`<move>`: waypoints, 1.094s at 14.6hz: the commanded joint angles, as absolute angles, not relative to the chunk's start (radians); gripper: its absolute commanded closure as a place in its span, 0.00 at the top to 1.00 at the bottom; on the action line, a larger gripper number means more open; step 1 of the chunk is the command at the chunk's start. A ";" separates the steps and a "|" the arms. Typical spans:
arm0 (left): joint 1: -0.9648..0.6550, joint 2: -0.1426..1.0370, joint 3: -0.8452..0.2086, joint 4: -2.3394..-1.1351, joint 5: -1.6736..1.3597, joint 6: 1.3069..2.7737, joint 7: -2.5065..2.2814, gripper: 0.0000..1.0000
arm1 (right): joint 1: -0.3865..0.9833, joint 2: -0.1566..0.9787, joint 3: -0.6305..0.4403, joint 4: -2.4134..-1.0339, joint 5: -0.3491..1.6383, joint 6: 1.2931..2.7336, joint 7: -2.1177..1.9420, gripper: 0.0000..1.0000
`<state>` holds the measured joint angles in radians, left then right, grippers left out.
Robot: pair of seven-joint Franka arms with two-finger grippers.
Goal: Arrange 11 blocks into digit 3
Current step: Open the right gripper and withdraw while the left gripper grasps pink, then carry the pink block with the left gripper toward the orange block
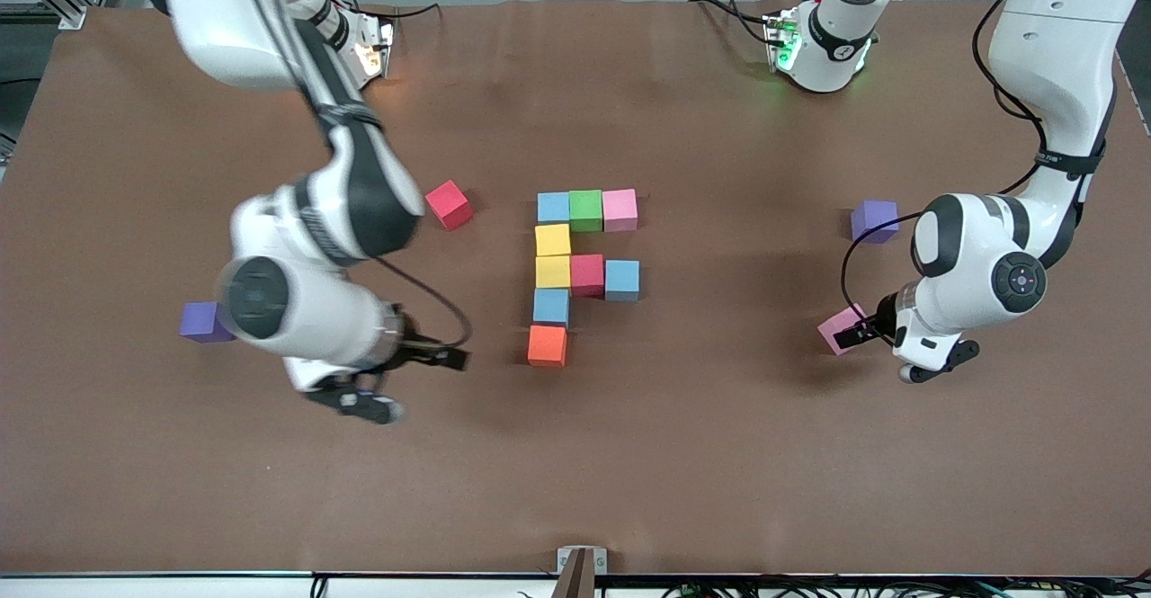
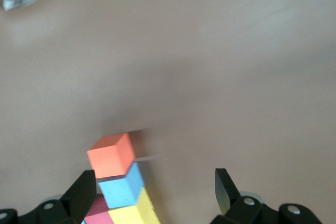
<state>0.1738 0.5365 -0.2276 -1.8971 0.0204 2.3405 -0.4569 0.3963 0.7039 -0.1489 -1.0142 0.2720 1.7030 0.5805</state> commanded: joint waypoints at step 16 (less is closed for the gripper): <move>-0.142 0.765 -0.235 -1.439 0.017 2.221 -1.464 0.22 | -0.006 0.074 -0.118 -1.463 0.066 1.644 -0.046 1.00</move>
<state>-0.0938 0.6883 -0.2399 -1.5699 0.0207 2.2838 -1.3240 0.0051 0.1323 -0.1381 -1.3699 0.0822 1.5959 -0.0397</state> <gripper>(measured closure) 0.471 0.000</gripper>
